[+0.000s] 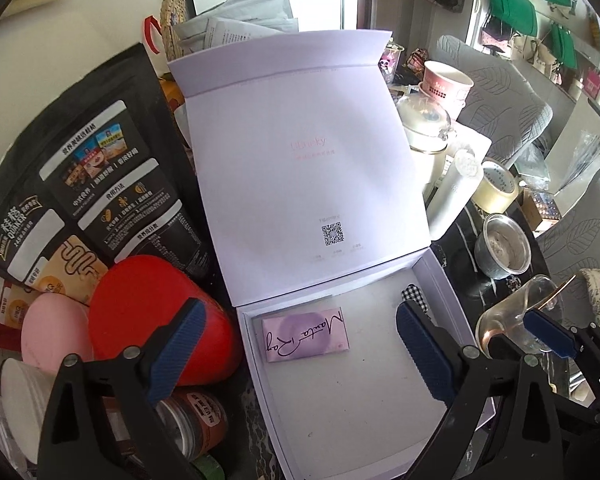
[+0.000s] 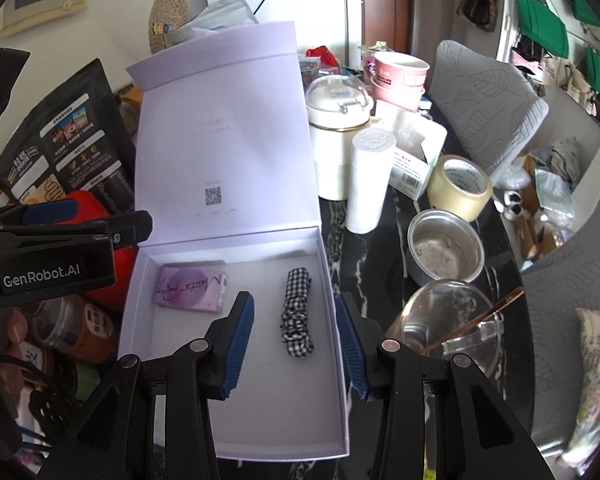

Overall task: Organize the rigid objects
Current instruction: 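Release the card and scrunchie into the lavender box with both grippers, then withdraw both tools from the box toward the remaining items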

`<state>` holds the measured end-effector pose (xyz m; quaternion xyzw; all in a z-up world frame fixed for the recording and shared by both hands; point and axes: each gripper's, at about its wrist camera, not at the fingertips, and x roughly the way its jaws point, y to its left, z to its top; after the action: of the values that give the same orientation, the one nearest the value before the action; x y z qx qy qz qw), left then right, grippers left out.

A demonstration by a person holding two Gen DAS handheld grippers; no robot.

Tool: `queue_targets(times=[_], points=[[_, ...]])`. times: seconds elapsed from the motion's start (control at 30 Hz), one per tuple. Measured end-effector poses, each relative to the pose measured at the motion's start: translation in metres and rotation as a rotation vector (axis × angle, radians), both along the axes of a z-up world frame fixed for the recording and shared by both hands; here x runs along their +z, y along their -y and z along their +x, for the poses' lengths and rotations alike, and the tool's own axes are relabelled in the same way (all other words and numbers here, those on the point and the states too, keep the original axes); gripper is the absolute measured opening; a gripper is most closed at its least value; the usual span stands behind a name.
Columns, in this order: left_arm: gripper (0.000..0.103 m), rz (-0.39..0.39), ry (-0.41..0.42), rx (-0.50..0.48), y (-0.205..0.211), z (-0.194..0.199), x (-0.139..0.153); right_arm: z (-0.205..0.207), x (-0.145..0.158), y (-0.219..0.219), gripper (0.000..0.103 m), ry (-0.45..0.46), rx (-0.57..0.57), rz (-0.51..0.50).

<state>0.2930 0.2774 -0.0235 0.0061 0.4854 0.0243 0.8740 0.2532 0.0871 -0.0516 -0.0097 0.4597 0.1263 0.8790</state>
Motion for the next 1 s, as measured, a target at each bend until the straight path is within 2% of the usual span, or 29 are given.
queue_targets(times=[0.6, 1.0], points=[[0.098, 0.002, 0.085, -0.045, 0.019, -0.051, 0.061, -0.058, 0.052, 0.018, 0.042, 0.091, -0.039, 0.019], [0.098, 0.004, 0.108, -0.120, 0.049, -0.100, 0.077, -0.115, 0.065, 0.044, 0.042, 0.118, -0.099, 0.028]])
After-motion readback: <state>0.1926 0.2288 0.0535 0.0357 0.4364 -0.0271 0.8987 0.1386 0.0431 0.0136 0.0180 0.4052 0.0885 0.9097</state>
